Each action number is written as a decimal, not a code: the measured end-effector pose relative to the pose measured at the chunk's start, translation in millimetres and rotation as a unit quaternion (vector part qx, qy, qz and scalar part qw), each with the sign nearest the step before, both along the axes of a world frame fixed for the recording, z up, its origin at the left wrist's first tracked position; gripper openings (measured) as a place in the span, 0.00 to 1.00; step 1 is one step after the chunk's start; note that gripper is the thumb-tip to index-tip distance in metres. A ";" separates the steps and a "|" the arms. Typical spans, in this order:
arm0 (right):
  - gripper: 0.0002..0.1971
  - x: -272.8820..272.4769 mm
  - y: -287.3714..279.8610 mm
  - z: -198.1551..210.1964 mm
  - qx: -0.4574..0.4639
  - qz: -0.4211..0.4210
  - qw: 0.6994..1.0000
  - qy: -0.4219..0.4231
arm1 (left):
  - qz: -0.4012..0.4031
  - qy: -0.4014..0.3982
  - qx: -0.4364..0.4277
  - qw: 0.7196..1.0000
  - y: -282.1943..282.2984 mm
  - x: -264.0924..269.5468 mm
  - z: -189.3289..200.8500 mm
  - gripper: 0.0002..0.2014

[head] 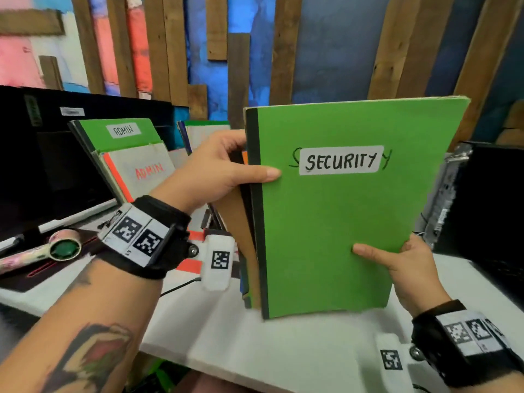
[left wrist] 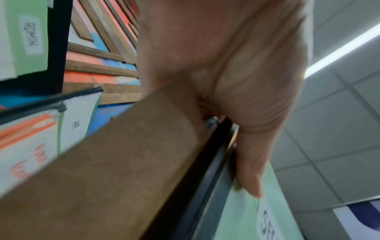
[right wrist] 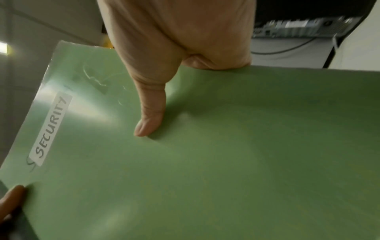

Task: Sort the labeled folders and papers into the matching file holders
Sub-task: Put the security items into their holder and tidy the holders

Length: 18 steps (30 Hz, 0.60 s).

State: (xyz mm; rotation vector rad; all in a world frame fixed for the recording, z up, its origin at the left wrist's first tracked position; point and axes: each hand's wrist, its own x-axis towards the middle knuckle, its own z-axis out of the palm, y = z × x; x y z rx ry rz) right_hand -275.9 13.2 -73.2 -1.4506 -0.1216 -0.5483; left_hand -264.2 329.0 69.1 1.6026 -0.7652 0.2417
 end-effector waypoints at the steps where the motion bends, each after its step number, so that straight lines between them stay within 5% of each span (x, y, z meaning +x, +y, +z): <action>1: 0.35 -1.8 -7.1 -3.4 0.011 -0.007 1.000 0.004 | 0.001 0.002 -0.008 1.000 -11.6 9.1 -3.7 0.19; 7: 0.42 -14.3 -35.9 -25.4 0.056 -0.038 0.997 0.045 | 0.039 0.072 -0.055 0.995 -61.0 42.6 -46.7 0.13; 14: 0.27 -30.5 -61.5 -30.1 0.036 -0.126 0.991 0.028 | 0.039 0.175 -0.059 0.982 -97.9 48.9 -122.8 0.08; 18: 0.23 -37.5 -77.4 -31.1 0.031 -0.198 0.979 0.026 | 0.027 0.187 -0.079 0.979 -106.9 51.2 -142.2 0.21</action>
